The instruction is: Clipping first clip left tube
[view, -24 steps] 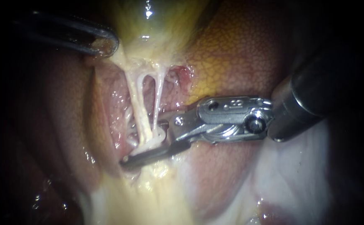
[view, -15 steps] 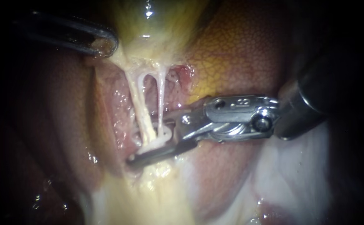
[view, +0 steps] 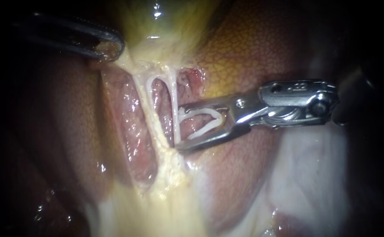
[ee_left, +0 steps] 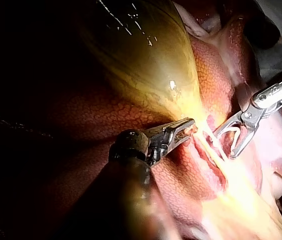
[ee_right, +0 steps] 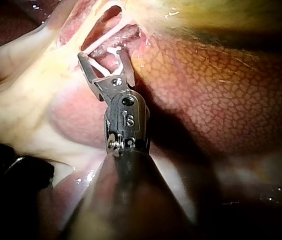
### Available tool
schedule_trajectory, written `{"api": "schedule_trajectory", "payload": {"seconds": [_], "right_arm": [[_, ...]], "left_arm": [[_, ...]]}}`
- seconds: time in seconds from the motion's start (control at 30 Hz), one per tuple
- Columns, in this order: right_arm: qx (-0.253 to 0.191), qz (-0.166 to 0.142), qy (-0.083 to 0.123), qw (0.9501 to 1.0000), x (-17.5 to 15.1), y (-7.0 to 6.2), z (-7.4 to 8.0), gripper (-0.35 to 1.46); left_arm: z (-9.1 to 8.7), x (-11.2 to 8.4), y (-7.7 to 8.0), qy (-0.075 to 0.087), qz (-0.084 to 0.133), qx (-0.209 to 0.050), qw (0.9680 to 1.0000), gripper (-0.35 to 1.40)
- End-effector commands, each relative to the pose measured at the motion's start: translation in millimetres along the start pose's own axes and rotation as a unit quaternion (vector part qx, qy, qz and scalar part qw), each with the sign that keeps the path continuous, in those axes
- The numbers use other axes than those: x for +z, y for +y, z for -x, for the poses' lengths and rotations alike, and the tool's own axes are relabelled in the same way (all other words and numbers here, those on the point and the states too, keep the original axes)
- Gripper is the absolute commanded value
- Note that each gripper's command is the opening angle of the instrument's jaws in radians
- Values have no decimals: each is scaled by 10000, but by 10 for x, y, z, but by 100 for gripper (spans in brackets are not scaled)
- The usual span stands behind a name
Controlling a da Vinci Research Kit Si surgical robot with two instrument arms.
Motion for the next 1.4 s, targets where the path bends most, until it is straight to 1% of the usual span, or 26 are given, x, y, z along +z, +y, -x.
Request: {"api": "schedule_trajectory", "payload": {"seconds": [0.03,0.1,0.2,0.3,0.4,0.43,0.57,0.7,0.8,0.93,1.1,1.33,1.4], "right_arm": [[3,-13,-2,10000,-4,0,-1,52],[13,-26,-16,10000,-10,-1,-4,53],[-52,-149,6,9999,-22,-4,-10,53],[-114,-231,58,9997,-33,-12,-19,53],[-149,-337,104,9993,-38,-23,-29,53],[-174,-367,130,9991,-38,-26,-32,53],[-179,-662,222,9974,-33,-45,-43,52],[-249,-848,223,9958,-19,-54,-47,51],[-307,-950,221,9948,-7,-53,-45,51],[-391,-961,200,9944,6,-47,-32,51],[-466,-941,185,9943,19,-35,-18,52],[-451,-952,159,9943,31,-21,-5,53],[-444,-967,147,9942,32,-12,1,53]], "left_arm": [[0,0,0,0,0,0,10000,-35],[0,0,0,0,1,0,10000,-35],[0,0,0,0,0,1,10000,-35],[0,-1,0,0,0,2,10000,-35],[-1,-1,0,1,0,2,10000,-35],[0,-1,0,1,-1,2,10000,-35],[-1,-1,0,1,0,2,10000,-35],[-1,-1,0,1,-1,1,10000,-35],[-1,-1,0,0,0,1,10000,-35],[-1,-1,0,0,0,1,10000,-35],[-1,-1,0,0,1,1,10000,-35],[-1,-1,0,0,1,1,10000,-35],[-1,-1,0,0,2,1,10000,-35]]}}
